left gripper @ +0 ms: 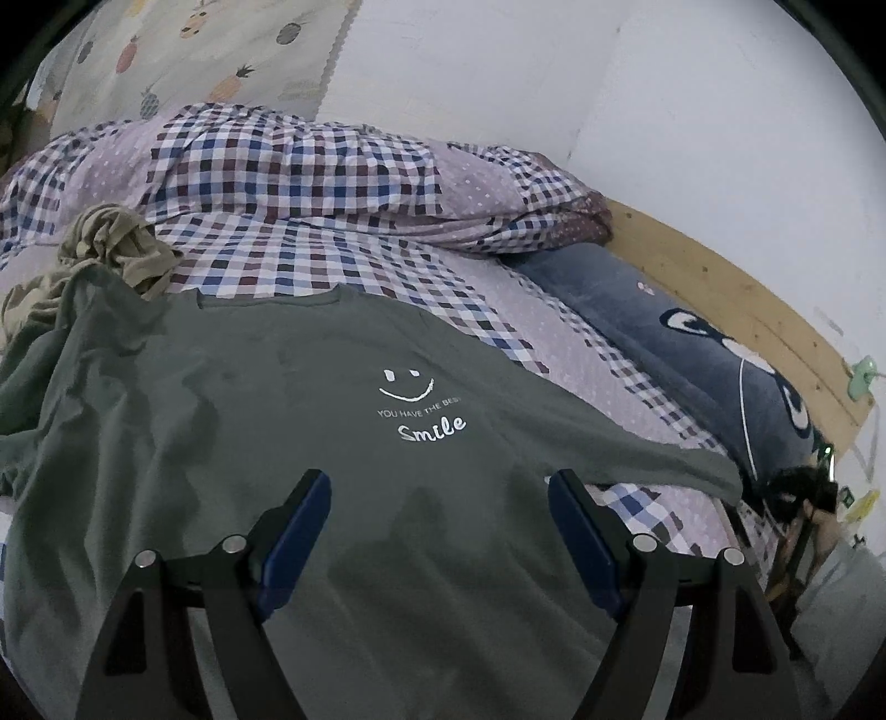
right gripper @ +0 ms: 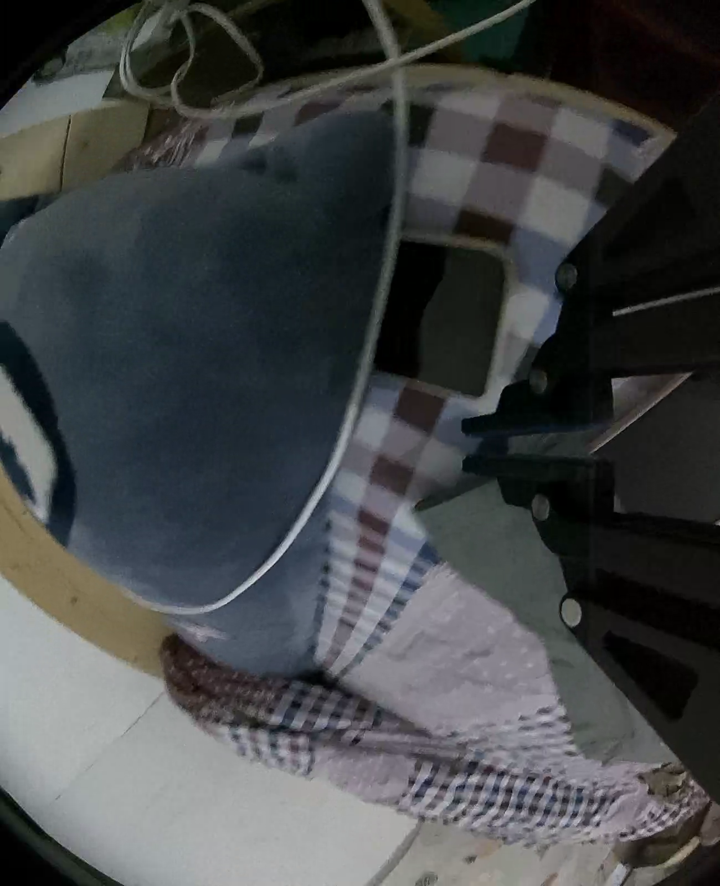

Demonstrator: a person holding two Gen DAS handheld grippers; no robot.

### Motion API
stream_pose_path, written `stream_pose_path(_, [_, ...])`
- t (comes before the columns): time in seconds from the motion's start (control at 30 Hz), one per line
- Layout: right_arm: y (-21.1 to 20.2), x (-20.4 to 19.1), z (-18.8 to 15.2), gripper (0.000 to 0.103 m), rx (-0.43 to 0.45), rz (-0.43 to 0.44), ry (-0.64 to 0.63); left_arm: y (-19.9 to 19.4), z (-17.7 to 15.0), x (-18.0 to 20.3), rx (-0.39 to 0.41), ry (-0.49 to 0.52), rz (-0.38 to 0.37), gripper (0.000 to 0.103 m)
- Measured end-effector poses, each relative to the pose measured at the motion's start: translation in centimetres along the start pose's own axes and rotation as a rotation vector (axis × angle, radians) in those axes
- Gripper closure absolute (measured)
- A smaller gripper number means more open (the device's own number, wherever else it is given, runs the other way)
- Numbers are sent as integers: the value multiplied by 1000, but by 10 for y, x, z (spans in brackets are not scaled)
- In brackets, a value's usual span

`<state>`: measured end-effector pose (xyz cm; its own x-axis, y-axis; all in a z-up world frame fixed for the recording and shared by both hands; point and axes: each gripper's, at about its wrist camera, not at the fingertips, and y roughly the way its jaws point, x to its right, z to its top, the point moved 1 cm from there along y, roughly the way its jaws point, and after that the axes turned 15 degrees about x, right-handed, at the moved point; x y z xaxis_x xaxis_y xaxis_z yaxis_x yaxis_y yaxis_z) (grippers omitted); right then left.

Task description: Fold clothes

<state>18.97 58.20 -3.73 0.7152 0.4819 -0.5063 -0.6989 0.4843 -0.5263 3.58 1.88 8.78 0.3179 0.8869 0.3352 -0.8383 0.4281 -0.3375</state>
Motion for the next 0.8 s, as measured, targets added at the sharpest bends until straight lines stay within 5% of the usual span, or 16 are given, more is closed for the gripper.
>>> stream_pose_path(0.13, [27,-7,1,61,-61,98,-14,1,-2,4,-3,14,-2,19])
stream_pose_path(0.4, [63,-25,-11,59,-151,82,-107,5,-5,11,-8,22,-14,19])
stream_pose_path(0.47, [63,-33,-12,78,-150,82,-132,6,-6,12,-11,22,-15,19])
stream_pose_path(0.5, [61,-38,-12,101,-151,87,-144,6,-5,13,-11,21,-17,19])
stream_pose_path(0.8, [-9,-155,-18,101,-29,292,-332,-4,11,-3,21,-96,-41,19])
